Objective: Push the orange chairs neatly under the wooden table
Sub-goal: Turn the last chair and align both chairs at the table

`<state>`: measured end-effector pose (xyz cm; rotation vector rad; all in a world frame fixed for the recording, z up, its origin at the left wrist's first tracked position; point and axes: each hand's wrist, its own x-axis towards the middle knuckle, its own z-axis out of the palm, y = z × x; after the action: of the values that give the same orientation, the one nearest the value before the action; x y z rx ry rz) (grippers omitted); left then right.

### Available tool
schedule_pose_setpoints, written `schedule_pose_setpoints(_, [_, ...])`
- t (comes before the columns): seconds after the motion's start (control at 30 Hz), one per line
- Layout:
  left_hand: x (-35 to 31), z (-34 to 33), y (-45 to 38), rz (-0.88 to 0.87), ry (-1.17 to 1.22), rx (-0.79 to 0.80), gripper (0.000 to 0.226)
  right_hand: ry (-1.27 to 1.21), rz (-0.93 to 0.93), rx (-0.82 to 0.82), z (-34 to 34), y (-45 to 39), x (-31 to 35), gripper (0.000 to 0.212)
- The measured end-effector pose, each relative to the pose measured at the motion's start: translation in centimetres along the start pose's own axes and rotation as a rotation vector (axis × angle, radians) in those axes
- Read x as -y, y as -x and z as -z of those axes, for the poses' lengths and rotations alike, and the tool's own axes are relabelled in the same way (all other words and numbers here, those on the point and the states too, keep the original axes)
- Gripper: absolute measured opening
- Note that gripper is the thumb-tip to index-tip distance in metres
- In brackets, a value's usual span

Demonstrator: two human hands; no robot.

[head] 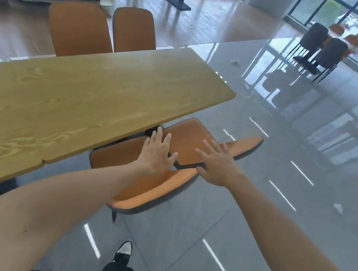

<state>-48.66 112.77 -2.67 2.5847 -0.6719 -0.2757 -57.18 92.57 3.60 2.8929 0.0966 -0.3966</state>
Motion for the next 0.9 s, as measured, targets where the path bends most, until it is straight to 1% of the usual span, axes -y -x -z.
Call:
schedule_pose_setpoints(0.13, [-1.9,-1.9,-4.0,-0.010,-0.007,0.015,0.079,-0.059,-0.015,-0.073,-0.8,-3.0,-5.2,0.075])
schedule_pose_setpoints(0.23, [-3.1,-3.9,-6.3,0.006,-0.041,0.005,0.081,-0.058,0.039,-0.186,-2.6,-4.9,-8.7,0.079])
schedule_pose_setpoints(0.33, [-4.3,-6.8,-8.2,0.061,-0.052,0.001,0.082,-0.086,0.110,-0.261,-5.4,-7.0,-11.9,0.078])
schedule_pose_setpoints(0.43, [-6.0,-9.9,-9.7,0.159,-0.035,-0.008,0.085,-0.133,0.133,-0.261,-8.5,-9.2,-15.4,0.084])
schedule_pose_setpoints(0.53, [-8.4,-12.8,-10.1,0.280,-0.009,-0.051,0.090,-0.191,0.177,-0.203,-12.3,-10.7,-19.8,0.098])
schedule_pose_setpoints(0.6, [-9.4,-14.0,-9.4,0.344,0.006,-0.040,0.094,-0.196,0.185,-0.144,-14.6,-11.1,-21.7,0.105])
schedule_pose_setpoints(0.73, [-11.5,-17.3,-7.7,0.554,0.030,0.091,0.106,-0.084,0.219,0.087,-19.3,-12.1,-25.6,0.108])
schedule_pose_setpoints(0.8, [-11.9,-18.5,-6.8,0.606,-0.047,0.184,0.104,0.040,0.238,0.182,-20.6,-12.6,-26.8,0.100])
schedule_pose_setpoints(0.83, [-12.0,-18.8,-6.4,0.595,-0.109,0.222,0.097,0.097,0.265,0.194,-20.9,-12.7,-27.1,0.092])
schedule_pose_setpoints(0.9, [-11.9,-19.4,-6.0,0.557,-0.184,0.230,0.079,0.138,0.333,0.174,-21.4,-13.1,-27.9,0.066])
